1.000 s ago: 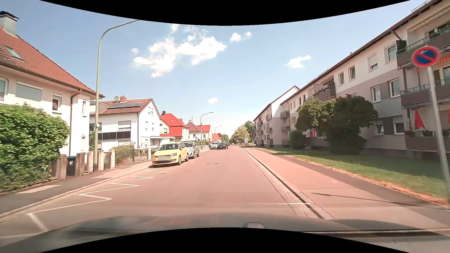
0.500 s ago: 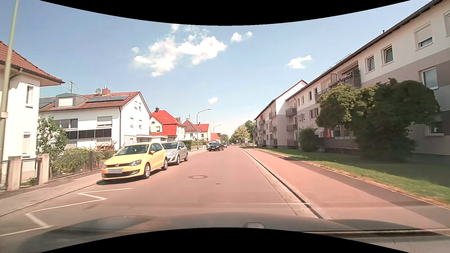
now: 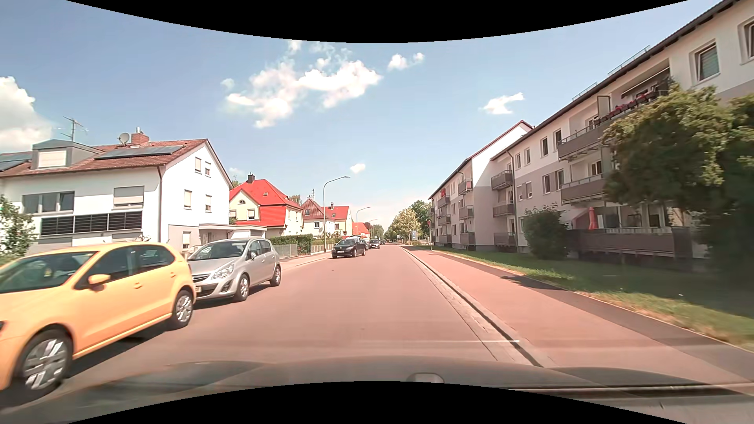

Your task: Follow the waypoints while adhering to traffic rules and regulations

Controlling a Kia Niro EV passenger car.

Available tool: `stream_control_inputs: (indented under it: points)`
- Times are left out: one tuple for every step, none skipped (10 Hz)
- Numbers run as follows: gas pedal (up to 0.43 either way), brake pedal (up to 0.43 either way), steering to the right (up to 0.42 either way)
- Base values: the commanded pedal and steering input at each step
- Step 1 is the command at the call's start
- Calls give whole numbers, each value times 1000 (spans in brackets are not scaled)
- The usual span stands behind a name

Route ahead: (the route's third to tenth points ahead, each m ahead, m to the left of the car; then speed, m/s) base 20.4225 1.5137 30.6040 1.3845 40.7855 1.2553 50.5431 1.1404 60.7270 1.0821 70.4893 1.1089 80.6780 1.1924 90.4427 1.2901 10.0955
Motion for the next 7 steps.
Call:
stream_control_inputs:
  points:
    - [150,0,-5]
    - [150,0,-5]
    - [157,0,-4]
    - [157,0,-4]
    - [169,0,-4]
    - [169,0,-4]
    - [169,0,-4]
